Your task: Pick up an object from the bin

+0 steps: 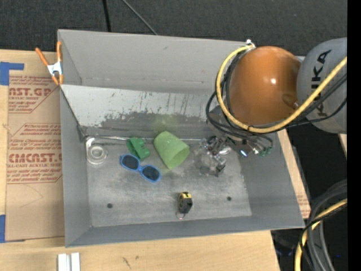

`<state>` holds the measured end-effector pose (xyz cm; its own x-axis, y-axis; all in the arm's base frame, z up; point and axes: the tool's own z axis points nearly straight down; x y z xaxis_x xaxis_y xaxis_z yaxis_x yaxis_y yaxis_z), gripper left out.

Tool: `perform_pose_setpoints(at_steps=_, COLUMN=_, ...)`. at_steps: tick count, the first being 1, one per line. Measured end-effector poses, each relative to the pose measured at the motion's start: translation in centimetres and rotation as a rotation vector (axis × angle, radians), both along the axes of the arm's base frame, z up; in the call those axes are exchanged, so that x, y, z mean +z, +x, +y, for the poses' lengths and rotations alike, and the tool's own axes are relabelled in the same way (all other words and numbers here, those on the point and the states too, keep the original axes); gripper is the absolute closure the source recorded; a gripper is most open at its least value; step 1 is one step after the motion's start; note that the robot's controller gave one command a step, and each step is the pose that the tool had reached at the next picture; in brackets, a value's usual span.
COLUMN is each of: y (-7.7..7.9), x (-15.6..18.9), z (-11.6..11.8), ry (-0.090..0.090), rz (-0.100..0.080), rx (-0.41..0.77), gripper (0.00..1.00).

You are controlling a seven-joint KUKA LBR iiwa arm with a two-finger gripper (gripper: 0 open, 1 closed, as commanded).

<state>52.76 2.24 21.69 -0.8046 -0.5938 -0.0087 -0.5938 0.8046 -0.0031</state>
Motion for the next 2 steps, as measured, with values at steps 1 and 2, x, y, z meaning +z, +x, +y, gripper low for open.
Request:
perform_pose_setpoints(at_steps=1, y=-1.09, x=-7.41, z=2.05, ry=0.0, rz=0.014, rx=-0.148, gripper=1.0)
perform_pose_setpoints(at_steps=2, y=-0.94, x=-7.13, z=1.96, ry=0.0, rz=0.009, rx=-0.149, gripper=0.0)
